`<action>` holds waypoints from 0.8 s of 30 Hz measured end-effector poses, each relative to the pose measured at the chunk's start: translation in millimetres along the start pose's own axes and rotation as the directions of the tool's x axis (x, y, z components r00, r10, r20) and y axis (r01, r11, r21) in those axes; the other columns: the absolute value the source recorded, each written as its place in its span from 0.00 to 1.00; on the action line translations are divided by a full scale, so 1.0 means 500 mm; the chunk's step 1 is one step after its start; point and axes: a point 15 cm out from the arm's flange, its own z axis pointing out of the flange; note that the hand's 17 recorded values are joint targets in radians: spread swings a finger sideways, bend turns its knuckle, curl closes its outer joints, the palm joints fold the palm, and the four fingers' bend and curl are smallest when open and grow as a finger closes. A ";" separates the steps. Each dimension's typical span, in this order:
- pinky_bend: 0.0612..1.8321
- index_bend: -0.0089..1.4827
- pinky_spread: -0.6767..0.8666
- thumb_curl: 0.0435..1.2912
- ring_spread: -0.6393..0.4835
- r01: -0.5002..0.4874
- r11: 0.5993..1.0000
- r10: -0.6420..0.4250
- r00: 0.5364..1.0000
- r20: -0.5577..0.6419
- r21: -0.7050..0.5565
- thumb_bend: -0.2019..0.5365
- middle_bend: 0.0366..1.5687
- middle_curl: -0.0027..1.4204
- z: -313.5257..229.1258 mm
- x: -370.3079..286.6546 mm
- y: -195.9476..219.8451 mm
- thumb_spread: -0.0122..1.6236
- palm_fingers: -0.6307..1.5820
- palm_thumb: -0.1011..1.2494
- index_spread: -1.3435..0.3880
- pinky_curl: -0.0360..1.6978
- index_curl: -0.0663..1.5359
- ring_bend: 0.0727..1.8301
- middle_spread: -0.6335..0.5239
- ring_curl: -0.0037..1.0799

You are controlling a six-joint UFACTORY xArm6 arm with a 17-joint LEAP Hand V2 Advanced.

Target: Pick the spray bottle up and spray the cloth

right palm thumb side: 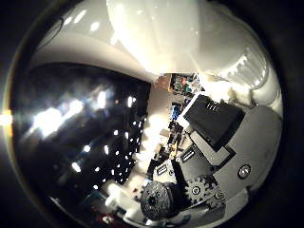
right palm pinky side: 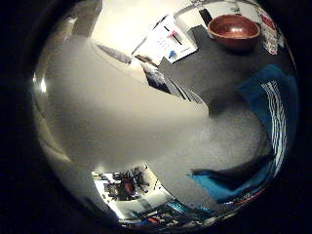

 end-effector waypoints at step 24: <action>0.52 0.74 0.34 0.78 0.40 -0.003 0.999 0.002 0.999 -0.032 -0.043 0.25 0.89 0.50 0.017 0.108 0.056 0.30 0.80 0.84 0.62 0.88 0.63 0.79 0.45 0.63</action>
